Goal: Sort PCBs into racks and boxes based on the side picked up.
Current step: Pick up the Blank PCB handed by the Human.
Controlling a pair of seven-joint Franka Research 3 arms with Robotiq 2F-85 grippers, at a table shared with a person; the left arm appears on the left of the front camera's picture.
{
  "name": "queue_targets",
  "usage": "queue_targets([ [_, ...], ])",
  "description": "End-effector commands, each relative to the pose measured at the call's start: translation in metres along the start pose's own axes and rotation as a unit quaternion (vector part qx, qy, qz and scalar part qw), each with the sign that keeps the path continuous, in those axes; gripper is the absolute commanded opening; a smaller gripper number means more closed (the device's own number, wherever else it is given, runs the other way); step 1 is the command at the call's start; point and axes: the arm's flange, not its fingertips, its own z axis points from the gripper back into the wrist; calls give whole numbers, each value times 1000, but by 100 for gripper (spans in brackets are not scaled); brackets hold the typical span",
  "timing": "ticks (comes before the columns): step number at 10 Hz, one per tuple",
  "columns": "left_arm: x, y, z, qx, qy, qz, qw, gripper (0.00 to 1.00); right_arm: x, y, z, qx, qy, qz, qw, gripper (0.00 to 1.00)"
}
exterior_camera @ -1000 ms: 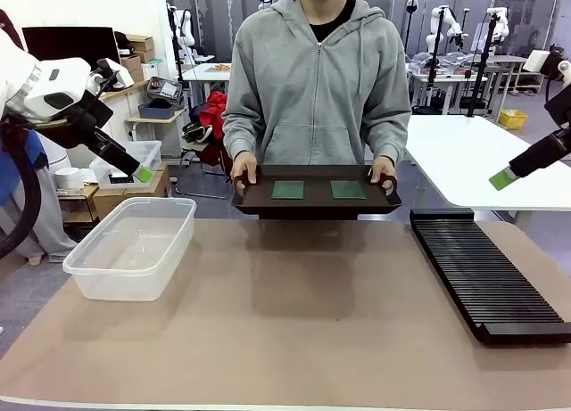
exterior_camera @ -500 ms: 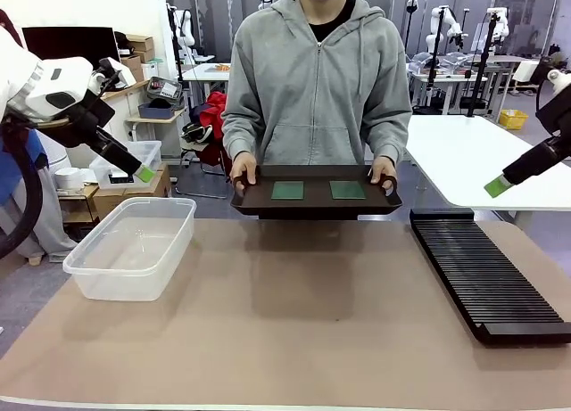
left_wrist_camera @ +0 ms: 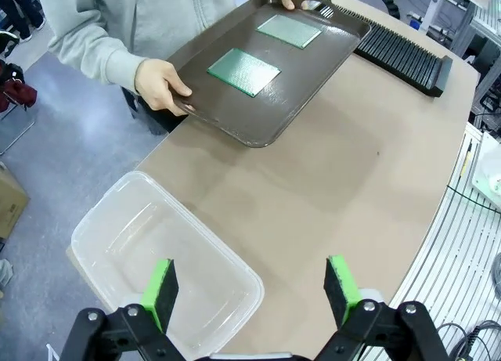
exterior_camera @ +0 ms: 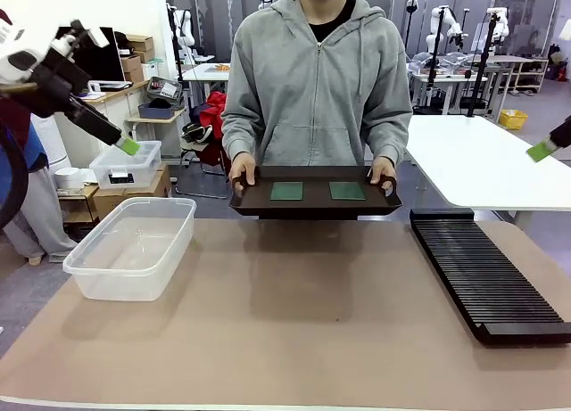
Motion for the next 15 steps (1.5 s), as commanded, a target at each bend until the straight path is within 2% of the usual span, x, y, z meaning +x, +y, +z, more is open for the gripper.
queue_targets([
  [1, -8, 17, 11, -7, -22, -40, 999, 100, 1, -16, 15, -4, -6, 6, 1000, 100],
  [3, -14, 23, 22, 21, -32, -79, 996, 100, 1, -21, 30, -9, -27, -1, 1000, 100],
  [6, -16, 17, 26, 25, -39, -81, 996, 100, 6, -20, 32, -45, -39, -30, 998, 100],
  [7, -11, 23, 32, 27, -22, -81, 996, 100, 4, -21, 40, -21, -34, -9, 999, 100],
  [10, -11, 23, 32, 27, -22, -81, 996, 100, 4, -22, 41, -28, -35, -12, 999, 100],
  [11, -11, 23, 32, 27, -22, -81, 996, 100, 4, -26, 48, -20, -52, -21, 998, 100],
  [15, -11, 23, 32, 27, -22, -81, 996, 100, 11, -37, 64, 3, -61, -10, 998, 100],
])
